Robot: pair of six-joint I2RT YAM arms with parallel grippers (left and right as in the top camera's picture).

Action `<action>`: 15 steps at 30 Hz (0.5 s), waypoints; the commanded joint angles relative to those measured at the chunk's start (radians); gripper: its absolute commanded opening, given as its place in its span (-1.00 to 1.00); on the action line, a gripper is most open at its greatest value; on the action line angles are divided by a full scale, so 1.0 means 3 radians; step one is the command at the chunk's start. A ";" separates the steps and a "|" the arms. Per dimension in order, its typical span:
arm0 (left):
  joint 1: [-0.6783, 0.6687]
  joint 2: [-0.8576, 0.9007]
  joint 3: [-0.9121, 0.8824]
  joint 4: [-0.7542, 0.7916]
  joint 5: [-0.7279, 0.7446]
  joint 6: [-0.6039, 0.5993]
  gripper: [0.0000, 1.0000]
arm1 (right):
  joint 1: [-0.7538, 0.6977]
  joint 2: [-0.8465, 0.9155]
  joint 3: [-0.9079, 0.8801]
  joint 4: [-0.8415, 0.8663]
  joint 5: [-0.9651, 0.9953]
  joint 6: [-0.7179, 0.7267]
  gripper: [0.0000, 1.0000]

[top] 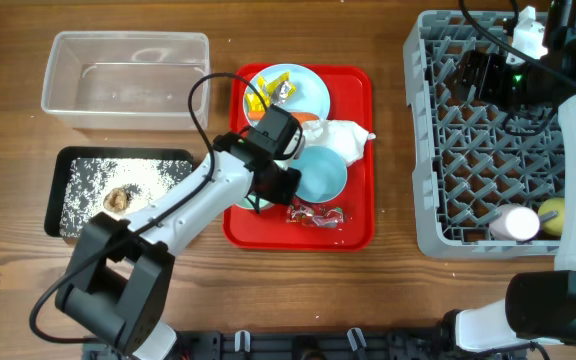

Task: Sort waste into correct bins and load items into the dishwasher rack
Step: 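Return the light-blue bowl to the red tray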

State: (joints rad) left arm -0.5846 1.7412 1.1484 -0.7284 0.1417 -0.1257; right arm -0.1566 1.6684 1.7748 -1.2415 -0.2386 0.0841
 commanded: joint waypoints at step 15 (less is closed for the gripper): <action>0.0048 0.0036 0.0842 0.0430 -0.0609 -0.0188 0.72 | 0.0008 0.0034 -0.0018 0.0025 0.0014 -0.0009 0.99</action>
State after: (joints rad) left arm -0.6060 1.7443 1.3861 -0.6968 0.0875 -0.1856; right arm -0.1566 1.6684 1.7748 -1.2415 -0.2386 0.0841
